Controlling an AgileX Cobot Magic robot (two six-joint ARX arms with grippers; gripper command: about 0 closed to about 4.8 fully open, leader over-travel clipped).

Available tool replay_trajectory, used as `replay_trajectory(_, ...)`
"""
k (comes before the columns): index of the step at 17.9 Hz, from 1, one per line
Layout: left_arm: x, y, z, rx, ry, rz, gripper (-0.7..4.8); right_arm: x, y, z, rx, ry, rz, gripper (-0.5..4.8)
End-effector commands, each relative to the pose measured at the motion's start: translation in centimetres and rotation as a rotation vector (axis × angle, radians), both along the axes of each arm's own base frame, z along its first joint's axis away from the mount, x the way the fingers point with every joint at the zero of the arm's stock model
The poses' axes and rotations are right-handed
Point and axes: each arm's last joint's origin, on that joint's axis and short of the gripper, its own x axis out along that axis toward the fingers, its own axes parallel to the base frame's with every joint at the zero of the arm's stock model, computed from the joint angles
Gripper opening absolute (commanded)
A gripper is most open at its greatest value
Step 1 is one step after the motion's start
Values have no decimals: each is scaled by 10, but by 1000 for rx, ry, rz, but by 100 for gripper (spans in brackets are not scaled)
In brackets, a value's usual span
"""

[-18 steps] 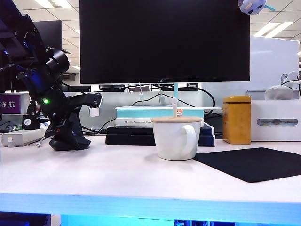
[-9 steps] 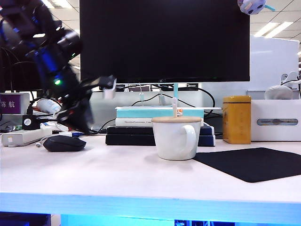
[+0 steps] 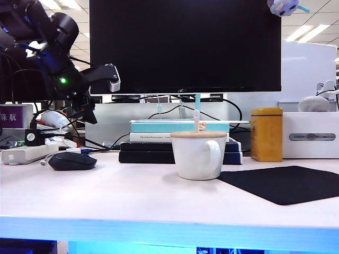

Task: Place the black mouse on the black mouse pad.

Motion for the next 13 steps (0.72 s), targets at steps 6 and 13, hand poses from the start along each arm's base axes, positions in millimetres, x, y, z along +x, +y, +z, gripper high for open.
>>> replay_trajectory(6,18,9,-46,147,44,62,138,-2,0,4,3,-23,6,-2)
replay_trajectory(13,15,10,-51,179,93,44,74,-2,0,4,3,-24,6,-2)
